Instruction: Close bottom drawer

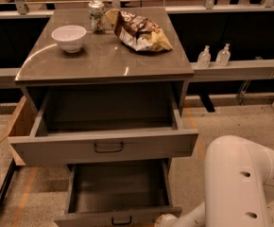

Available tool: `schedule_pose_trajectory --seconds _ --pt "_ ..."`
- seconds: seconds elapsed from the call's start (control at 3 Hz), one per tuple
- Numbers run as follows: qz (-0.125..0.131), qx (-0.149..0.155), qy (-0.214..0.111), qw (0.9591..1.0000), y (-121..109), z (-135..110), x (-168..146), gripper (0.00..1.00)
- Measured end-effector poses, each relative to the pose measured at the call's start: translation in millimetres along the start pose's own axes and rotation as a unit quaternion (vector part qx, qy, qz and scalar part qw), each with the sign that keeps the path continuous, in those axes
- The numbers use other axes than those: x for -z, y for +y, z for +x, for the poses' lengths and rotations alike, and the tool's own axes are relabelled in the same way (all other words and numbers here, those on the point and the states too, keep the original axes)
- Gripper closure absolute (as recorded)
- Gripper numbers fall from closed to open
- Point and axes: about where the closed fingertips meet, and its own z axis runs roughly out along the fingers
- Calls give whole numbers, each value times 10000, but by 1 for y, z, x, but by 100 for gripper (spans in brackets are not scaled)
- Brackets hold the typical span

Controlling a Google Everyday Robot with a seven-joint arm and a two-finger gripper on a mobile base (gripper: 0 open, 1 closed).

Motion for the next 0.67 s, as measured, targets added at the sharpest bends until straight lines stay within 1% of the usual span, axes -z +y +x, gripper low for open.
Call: schedule_pose_trajectory --seconds 0.33,0.67 --pt "58 -48 -1 10000 -4 9 -26 100" --pt "173 -151 35 9997 -11 17 -44 100"
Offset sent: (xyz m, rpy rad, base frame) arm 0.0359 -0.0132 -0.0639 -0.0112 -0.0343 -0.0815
